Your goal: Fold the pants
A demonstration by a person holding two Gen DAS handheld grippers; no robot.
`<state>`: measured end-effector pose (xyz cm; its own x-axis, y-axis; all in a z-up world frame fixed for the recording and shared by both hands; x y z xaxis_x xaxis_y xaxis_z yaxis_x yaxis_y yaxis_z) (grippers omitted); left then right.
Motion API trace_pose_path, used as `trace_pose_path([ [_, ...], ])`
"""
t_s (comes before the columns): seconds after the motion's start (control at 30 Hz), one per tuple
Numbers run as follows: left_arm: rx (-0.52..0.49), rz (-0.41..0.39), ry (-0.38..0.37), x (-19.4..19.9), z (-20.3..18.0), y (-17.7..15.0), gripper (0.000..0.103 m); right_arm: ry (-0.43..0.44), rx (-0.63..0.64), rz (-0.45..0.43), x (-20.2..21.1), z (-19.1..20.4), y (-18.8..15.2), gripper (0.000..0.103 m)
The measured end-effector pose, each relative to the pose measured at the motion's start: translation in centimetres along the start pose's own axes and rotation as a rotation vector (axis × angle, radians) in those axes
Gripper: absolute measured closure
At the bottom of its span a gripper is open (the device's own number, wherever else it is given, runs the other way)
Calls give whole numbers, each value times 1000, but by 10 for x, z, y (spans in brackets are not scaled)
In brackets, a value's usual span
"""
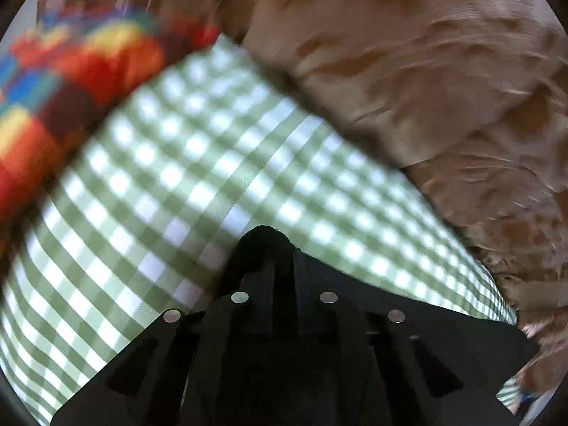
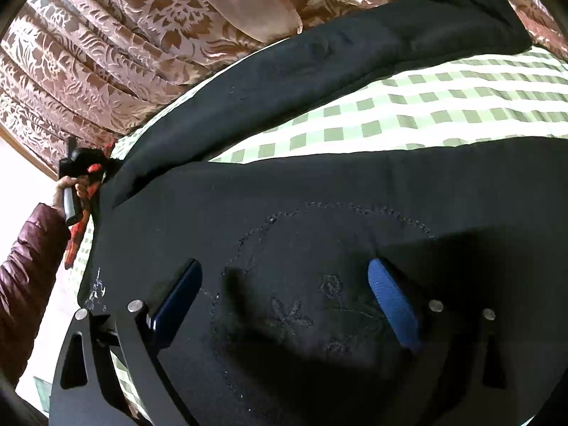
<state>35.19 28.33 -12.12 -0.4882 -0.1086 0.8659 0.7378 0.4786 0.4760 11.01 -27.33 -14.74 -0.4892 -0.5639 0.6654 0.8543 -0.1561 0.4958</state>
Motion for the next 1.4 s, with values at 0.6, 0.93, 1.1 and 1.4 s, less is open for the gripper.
trace_pose_path([
  [0.6,-328,-327,-512,250,-16,-222,97,109,-60,0,0,15,37,38],
  [0.93,-336,-329,-533,266,-3,-252,97,241,-184,-43,-50,46,165,43],
  [1.1,-351,-329,-523,267,6,-254,97,207,-308,-38,-92,28,214,43],
  [1.4,-228,-408,-369,248,27,-180,97,146,-230,-83,-86,29,240,95],
])
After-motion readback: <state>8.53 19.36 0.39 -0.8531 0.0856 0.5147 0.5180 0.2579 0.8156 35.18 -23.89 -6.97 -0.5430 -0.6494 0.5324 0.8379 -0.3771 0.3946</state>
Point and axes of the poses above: each gripper's, at about its wrist camera, not at the fingertips, and x roughly against the way its jaws point, z to its left, y to its top, the point moved 8 cm from there along -x, roughly the way its jaws point, and after that the axes turned 12 degrees about y, right-handed, at the moved point
